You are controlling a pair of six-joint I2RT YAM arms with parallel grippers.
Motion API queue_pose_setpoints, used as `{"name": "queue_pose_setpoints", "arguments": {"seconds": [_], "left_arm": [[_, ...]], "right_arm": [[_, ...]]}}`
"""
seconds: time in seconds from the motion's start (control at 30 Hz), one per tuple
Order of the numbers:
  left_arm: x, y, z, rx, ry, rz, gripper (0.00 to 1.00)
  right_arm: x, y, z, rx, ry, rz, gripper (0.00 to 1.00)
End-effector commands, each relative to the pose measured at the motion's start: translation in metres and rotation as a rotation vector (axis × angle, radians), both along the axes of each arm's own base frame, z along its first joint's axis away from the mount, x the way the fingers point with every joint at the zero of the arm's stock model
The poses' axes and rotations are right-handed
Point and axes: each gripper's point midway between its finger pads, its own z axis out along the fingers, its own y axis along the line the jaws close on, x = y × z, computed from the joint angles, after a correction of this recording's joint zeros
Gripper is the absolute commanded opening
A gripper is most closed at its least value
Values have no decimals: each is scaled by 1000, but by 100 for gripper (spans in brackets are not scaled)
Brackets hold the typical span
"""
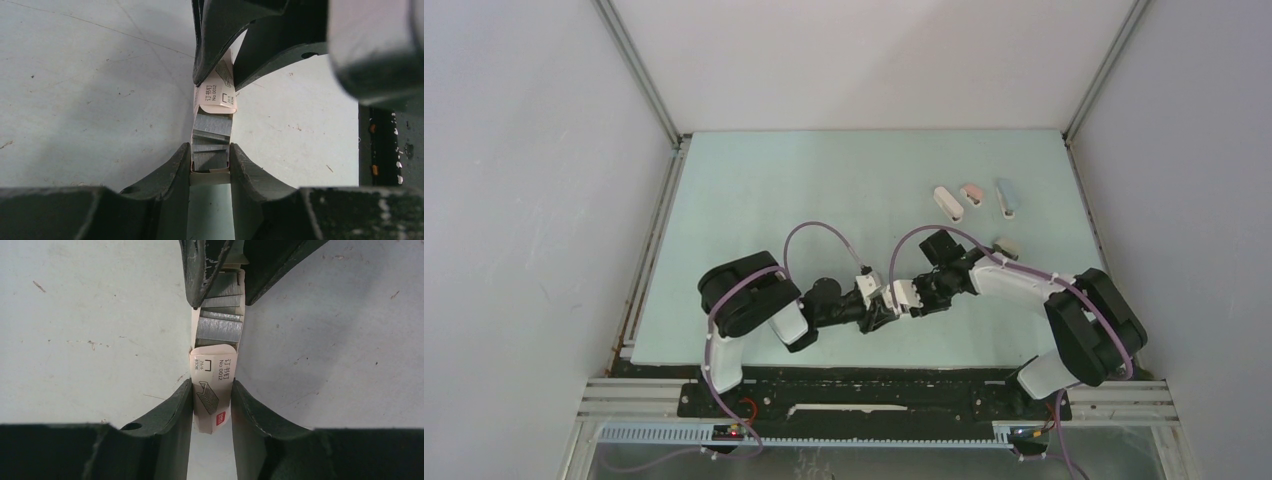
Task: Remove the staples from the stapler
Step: Close the staple box at the center of the board.
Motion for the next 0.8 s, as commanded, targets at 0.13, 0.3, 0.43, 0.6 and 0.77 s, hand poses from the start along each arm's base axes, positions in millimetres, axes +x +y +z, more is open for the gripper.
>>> {"name": "queue_pose_setpoints", "arguments": {"seconds": [0.13, 0.3, 0.43, 0.6, 0.77], "left_arm": [[9, -7, 9, -40, -55, 77, 32], [8, -2, 9, -33, -58, 86, 46], [7, 0, 17, -49, -66, 95, 60], [8, 5, 33, -78, -82, 116, 69], [11, 25, 58, -115, -117, 202, 77]], "right_arm": [[-10, 14, 2, 20, 80, -27, 39], [-6, 16, 7, 33, 83, -60, 51], [2, 19, 18, 68, 61, -110, 64], [9, 17, 36, 116, 38, -153, 75], [2, 8, 60, 159, 51, -133, 80]]}}
